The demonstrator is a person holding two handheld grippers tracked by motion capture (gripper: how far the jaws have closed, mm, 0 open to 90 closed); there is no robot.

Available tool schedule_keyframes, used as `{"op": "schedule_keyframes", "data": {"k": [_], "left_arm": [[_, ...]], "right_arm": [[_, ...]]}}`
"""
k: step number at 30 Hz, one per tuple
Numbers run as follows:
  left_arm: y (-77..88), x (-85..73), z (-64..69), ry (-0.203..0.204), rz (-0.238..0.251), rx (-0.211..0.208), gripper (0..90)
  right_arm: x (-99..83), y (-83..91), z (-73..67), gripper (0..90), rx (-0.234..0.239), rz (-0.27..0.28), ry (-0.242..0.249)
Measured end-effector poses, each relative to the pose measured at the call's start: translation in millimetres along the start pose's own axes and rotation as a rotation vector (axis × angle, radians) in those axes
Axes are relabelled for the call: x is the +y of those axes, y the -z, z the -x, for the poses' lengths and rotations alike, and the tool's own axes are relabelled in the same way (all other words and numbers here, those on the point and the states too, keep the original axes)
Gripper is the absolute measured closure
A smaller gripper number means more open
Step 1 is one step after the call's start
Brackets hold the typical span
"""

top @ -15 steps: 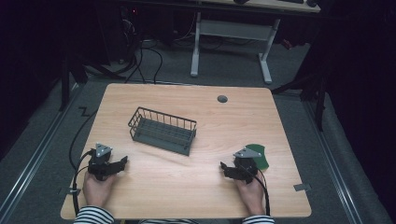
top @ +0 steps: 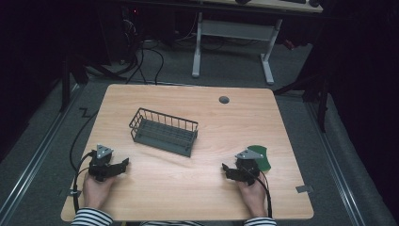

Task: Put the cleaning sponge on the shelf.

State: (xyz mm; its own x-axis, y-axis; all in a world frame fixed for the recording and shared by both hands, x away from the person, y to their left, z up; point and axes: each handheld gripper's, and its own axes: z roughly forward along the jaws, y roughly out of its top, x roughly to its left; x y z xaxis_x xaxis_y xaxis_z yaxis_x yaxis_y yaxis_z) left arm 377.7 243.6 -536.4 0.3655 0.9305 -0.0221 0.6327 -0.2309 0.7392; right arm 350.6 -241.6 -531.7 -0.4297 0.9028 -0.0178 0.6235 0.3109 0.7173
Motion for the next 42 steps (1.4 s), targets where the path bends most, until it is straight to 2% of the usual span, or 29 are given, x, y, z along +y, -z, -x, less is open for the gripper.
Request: {"op": "schedule_keyframes", "data": {"k": [1,6,12,25,26,27,29,30,31,32,33,35,36,42], "left_arm": [[0.9,0.0,-1.3,0.010,0.001,-0.007,31.9],[3.9,0.0,-7.6,0.055,-0.001,-0.041,33.4],[10.4,6.7,-11.7,0.075,0.008,-0.080,34.1],[27.2,55.9,-15.7,0.056,0.039,-0.146,33.3],[30.0,64.0,-16.2,0.053,0.041,-0.152,34.0],[30.0,64.0,-16.2,0.053,0.041,-0.152,34.5],[33.4,73.7,-15.6,0.039,0.049,-0.151,37.4],[35.6,83.5,-15.4,0.029,0.054,-0.164,38.6],[35.6,83.5,-15.4,0.029,0.054,-0.164,38.9],[36.8,92.6,-16.2,0.028,0.061,-0.183,39.9],[36.8,92.6,-16.2,0.028,0.061,-0.183,40.6],[34.6,105.9,-16.4,0.017,0.062,-0.184,41.6],[34.6,105.9,-16.4,0.017,0.062,-0.184,41.9],[24.1,129.2,-19.9,0.002,0.050,-0.177,44.3]], "right_arm": [[0.0,0.0,0.0,27.3,0.000,0.000,0.000],[0.0,0.0,0.0,27.3,0.000,0.000,-0.001],[-0.1,0.1,0.0,27.3,0.000,0.000,-0.001],[-0.3,0.2,0.3,27.3,-0.002,0.001,0.002],[-0.3,0.2,0.3,27.3,-0.003,0.001,0.001],[-0.3,0.2,0.3,27.3,-0.002,0.001,0.002],[-0.3,0.2,0.3,27.3,-0.002,0.001,0.003],[-0.3,0.2,0.3,27.3,-0.002,0.001,0.003],[-0.3,0.2,0.3,27.3,-0.002,0.001,0.003],[-0.3,0.2,0.3,27.3,-0.002,0.001,0.003],[-0.4,0.2,0.3,27.3,-0.002,0.001,0.003],[-0.4,0.3,0.2,27.3,-0.003,0.001,0.003],[-0.4,0.3,0.2,27.3,-0.003,0.001,0.003],[-0.4,0.5,-0.3,27.3,-0.004,0.000,-0.002]]}}
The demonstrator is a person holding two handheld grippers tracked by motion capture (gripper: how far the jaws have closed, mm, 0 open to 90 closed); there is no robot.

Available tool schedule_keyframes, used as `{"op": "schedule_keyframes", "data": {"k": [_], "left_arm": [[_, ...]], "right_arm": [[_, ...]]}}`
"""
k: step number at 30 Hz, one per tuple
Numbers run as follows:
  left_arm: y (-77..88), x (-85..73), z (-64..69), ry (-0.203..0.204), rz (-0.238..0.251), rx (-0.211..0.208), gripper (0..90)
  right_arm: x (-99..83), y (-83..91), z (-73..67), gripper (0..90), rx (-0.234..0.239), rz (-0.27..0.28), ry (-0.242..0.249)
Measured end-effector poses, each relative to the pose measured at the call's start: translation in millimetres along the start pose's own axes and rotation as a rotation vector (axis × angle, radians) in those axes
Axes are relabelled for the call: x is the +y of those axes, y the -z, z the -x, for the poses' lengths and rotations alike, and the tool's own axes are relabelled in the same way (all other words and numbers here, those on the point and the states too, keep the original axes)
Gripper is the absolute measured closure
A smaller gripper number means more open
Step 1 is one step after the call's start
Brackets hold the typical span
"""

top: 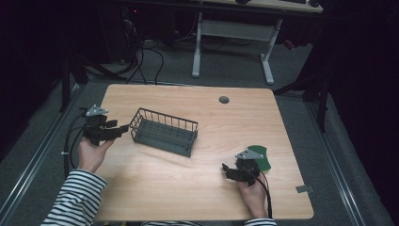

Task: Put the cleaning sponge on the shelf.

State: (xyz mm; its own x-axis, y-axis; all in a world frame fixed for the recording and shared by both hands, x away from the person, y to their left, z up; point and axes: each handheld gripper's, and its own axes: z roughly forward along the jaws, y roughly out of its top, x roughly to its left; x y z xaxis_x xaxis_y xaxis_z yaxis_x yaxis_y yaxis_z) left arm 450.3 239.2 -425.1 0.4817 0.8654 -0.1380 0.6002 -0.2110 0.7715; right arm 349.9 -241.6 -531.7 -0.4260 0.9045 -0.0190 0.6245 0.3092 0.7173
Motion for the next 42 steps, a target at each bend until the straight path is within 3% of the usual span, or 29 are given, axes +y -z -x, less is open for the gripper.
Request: {"op": "schedule_keyframes", "data": {"k": [8,10,12,16,19,22,35,42], "left_arm": [[-18.9,24.6,0.3,-0.040,-0.037,0.018,48.7],[-24.6,27.0,-0.9,-0.024,-0.035,0.003,50.6],[-34.4,30.8,-1.6,-0.034,-0.063,0.010,51.8],[-42.4,34.2,-1.1,-0.038,-0.069,0.007,54.6],[-50.6,33.1,-4.1,-0.012,-0.075,0.005,56.9],[-58.4,30.8,-6.2,-0.013,-0.100,0.018,61.9],[-67.1,29.3,-2.7,-0.002,-0.107,-0.004,77.4],[-69.2,28.6,-1.4,-0.001,-0.119,-0.007,81.2]], "right_arm": [[-0.1,0.0,0.1,27.2,-0.001,0.000,0.003],[0.0,0.0,-0.1,27.3,-0.001,0.000,0.001],[-0.1,0.0,0.0,27.2,-0.001,0.000,0.002],[-0.1,0.1,0.0,27.2,-0.001,0.000,0.002],[-0.1,0.1,0.0,27.2,-0.001,0.000,0.002],[-0.3,0.2,-0.1,27.2,-0.001,0.000,0.001],[-0.4,0.5,-0.3,27.2,-0.002,-0.001,0.000],[-0.5,0.5,-0.3,27.2,-0.002,0.000,0.000]]}}
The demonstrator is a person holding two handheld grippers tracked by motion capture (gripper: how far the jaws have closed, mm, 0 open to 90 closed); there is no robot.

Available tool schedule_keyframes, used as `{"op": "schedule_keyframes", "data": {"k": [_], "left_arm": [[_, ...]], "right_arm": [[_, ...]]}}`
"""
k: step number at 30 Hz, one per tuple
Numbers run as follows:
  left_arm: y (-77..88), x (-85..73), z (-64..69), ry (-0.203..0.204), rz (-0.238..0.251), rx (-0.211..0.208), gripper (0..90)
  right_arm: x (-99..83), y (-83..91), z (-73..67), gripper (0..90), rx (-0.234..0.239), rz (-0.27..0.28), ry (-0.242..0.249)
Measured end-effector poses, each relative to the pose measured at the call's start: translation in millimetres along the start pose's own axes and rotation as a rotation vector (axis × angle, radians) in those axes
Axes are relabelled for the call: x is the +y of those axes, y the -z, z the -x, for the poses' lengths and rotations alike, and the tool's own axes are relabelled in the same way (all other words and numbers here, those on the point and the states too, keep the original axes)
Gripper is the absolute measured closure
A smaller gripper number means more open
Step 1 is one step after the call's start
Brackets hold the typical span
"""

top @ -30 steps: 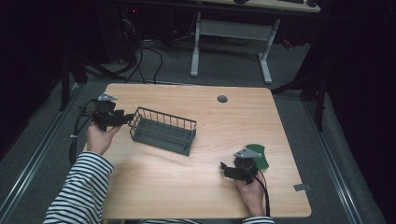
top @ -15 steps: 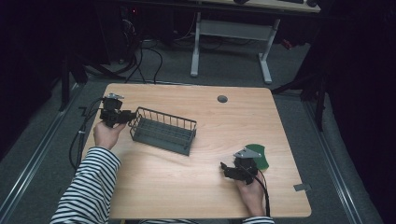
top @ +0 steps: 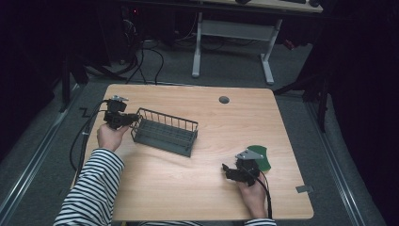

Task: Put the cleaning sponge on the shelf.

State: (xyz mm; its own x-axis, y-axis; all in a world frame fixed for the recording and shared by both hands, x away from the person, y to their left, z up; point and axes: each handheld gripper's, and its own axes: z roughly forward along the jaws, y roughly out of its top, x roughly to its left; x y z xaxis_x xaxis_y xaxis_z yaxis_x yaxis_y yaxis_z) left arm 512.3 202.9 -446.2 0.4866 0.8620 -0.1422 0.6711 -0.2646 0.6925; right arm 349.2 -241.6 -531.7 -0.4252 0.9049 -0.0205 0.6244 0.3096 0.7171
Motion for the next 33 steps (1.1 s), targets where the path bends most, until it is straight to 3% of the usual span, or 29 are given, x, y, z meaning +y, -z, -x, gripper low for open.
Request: {"op": "schedule_keyframes", "data": {"k": [10,19,33], "left_arm": [[-0.3,-0.1,6.2,-0.006,-0.004,-0.022,84.0],[-1.9,-0.9,26.4,-0.058,-0.015,-0.038,85.4],[-7.1,-0.4,57.1,-0.092,-0.027,-0.065,85.6]], "right_arm": [[0.0,0.0,-0.1,27.0,0.001,-0.001,0.000],[0.0,0.0,-0.1,26.9,0.001,-0.001,0.000],[0.0,0.0,-0.1,26.9,0.001,-0.001,0.000]]}}
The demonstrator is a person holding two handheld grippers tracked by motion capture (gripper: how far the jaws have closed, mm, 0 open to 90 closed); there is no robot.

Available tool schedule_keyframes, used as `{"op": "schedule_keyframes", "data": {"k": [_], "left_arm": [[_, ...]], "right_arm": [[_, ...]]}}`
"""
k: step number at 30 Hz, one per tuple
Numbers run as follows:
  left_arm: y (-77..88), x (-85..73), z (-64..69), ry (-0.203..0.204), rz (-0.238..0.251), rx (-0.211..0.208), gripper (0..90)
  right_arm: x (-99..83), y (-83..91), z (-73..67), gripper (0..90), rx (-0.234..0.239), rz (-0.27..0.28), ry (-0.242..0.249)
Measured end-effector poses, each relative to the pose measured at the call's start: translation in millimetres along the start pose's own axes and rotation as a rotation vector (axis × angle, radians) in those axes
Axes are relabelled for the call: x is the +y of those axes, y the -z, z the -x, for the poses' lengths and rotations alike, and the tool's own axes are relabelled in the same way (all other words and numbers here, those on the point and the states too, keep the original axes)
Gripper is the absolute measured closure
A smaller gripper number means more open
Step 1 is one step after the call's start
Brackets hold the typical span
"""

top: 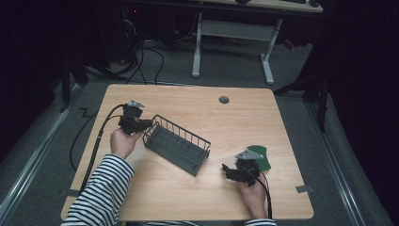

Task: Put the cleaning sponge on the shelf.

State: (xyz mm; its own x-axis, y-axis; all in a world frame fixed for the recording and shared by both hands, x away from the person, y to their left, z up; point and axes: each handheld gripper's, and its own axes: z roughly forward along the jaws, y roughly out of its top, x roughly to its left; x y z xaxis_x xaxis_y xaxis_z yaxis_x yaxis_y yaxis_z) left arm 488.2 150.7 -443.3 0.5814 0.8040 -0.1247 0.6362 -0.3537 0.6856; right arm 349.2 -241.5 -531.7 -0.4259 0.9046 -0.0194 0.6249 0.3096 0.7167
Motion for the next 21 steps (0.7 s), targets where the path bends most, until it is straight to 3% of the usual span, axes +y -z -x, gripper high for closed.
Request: {"op": "schedule_keyframes", "data": {"k": [13,21], "left_arm": [[-7.1,2.5,27.2,-0.039,-0.003,-0.032,85.6],[-6.9,0.4,28.8,-0.037,0.020,-0.046,84.5]], "right_arm": [[-0.1,0.0,0.0,26.9,0.000,0.000,0.000],[0.0,0.0,0.1,26.8,0.000,0.000,-0.001]]}}
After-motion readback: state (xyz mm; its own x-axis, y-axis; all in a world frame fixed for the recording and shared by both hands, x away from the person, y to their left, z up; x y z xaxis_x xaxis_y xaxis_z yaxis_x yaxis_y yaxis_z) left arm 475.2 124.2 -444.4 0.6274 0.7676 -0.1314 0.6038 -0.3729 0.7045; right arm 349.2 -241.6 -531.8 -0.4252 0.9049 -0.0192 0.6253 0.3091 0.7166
